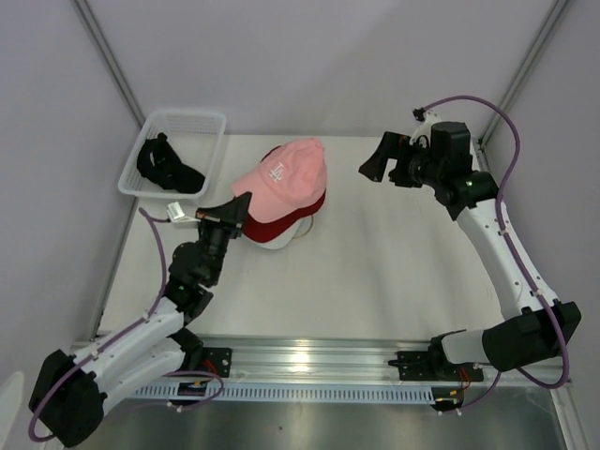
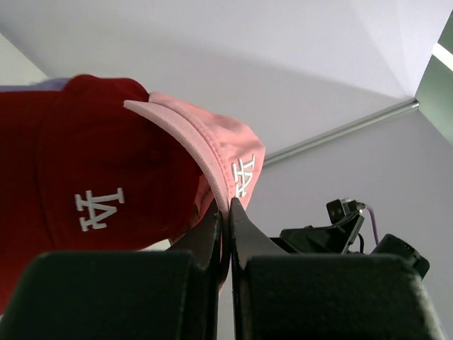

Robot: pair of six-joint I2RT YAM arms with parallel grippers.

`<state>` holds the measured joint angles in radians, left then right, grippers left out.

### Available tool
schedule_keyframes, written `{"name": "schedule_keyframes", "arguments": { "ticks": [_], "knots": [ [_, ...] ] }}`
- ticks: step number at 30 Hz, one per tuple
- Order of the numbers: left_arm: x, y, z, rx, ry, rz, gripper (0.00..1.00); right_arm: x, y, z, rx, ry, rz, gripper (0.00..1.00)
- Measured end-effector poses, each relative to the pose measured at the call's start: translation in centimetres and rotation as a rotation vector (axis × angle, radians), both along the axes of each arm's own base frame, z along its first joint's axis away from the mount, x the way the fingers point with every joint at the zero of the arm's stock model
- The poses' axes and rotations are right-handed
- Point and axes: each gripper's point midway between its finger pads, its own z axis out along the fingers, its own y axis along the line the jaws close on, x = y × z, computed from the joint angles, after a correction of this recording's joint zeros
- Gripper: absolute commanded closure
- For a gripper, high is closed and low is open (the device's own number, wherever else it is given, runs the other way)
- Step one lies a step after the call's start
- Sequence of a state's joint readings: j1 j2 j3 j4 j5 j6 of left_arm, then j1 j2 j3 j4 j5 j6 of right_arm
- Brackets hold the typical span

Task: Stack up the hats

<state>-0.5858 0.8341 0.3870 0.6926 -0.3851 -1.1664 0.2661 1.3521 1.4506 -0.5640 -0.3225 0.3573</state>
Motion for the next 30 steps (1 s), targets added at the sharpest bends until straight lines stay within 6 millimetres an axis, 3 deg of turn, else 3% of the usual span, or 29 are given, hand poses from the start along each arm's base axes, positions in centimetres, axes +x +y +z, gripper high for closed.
{"name": "schedule_keyframes", "arguments": {
  "ticks": [4, 11, 17, 28, 30],
  "knots": [
    [-1.1, 2.0, -1.1, -0.007, 0.028, 0.046, 0.99, -0.4, 1.0, -0.9, -0.001, 0.024, 0.022, 0.00],
    [-0.7, 3.1, -6.5, -0.034, 0.201, 0.099, 0.99, -0.8, 2.4, -2.4, -0.015, 0.061, 0.053, 0.00],
    [-0.6, 4.1, -9.9, -0.138, 0.310, 0.139, 0.99, -0.8, 2.5, -2.6, -0.023, 0.062, 0.051, 0.00],
    [1.1, 6.1, -11.8, -0.129, 0.413, 0.200, 0.99, -1.6, 3.5, -4.1, -0.035, 0.100, 0.069, 0.00],
    [1.0, 6.1, -11.5, -0.107, 0.401, 0.194, 0.92, -1.6, 3.6, -4.1, -0.038, 0.099, 0.069, 0.00]
  ]
}}
